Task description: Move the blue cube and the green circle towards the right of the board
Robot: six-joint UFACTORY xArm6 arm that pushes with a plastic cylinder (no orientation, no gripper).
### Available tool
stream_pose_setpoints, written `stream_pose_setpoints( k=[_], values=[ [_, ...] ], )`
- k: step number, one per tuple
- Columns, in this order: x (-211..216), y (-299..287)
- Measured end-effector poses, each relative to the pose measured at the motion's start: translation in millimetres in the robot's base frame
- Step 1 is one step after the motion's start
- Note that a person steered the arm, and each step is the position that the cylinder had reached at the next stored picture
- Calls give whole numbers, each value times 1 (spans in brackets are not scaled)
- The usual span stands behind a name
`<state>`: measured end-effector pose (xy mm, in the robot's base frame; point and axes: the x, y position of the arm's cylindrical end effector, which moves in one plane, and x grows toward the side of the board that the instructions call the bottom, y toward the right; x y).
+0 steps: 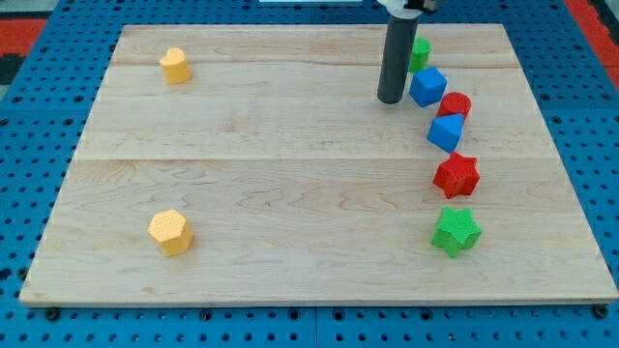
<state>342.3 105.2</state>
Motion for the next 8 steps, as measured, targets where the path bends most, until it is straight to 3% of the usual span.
stream_pose_setpoints(
  k=[6,8],
  values=[
    [-21,13],
    [-20,54]
  ],
)
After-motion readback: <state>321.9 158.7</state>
